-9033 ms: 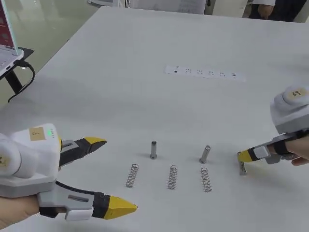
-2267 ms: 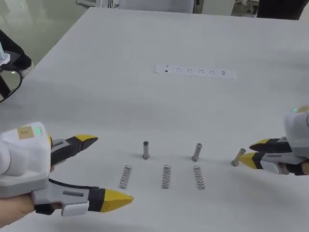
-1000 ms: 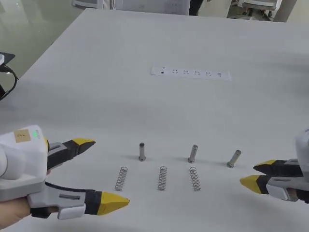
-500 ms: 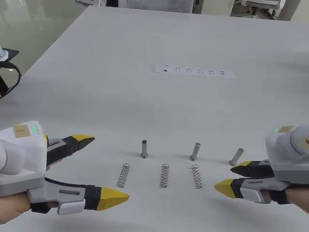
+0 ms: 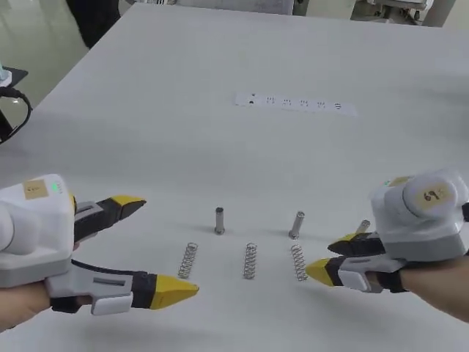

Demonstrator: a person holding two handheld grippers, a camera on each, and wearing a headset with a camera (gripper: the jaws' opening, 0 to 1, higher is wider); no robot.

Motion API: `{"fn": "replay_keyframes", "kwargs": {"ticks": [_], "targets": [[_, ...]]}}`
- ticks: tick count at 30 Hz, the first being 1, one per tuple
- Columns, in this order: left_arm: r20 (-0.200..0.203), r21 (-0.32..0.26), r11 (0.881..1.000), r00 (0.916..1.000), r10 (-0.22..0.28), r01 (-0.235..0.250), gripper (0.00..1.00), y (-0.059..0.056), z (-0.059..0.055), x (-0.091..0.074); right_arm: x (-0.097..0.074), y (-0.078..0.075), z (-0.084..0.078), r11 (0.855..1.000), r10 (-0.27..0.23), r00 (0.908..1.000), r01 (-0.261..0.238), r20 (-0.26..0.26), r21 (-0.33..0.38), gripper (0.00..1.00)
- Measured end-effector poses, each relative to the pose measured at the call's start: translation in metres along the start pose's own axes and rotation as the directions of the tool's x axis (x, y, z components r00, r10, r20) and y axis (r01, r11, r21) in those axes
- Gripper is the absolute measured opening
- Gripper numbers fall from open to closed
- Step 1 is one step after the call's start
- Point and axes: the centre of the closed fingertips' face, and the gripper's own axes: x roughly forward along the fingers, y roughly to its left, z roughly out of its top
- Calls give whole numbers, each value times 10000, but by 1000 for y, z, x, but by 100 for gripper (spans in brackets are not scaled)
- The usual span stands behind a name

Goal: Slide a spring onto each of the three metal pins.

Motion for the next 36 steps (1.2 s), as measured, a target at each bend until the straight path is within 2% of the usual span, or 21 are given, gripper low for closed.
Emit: {"fn": "replay_keyframes", "kwargs": {"ticks": [6, 12, 28, 36], "targets": [[-24, -8, 10000, 10000, -25, 25, 93, -1, -1, 0, 11, 7, 0, 9998, -6, 9999, 2, -151, -220, 32], [-29, -21, 10000, 10000, -13, 13, 92, 0, -2, -1, 18, 1, -2, 9999, -149, 9994, 147, -321, -55, 31], [-86, 5, 9999, 9999, -104, 104, 92, -2, -3, 0, 35, -1, -6, 9989, -285, 9965, 313, -788, 335, 26], [-105, -18, 10000, 9999, -68, 68, 92, 1, -2, -3, 38, -1, -9, 9993, -316, 9946, 334, -985, 168, 24]]}}
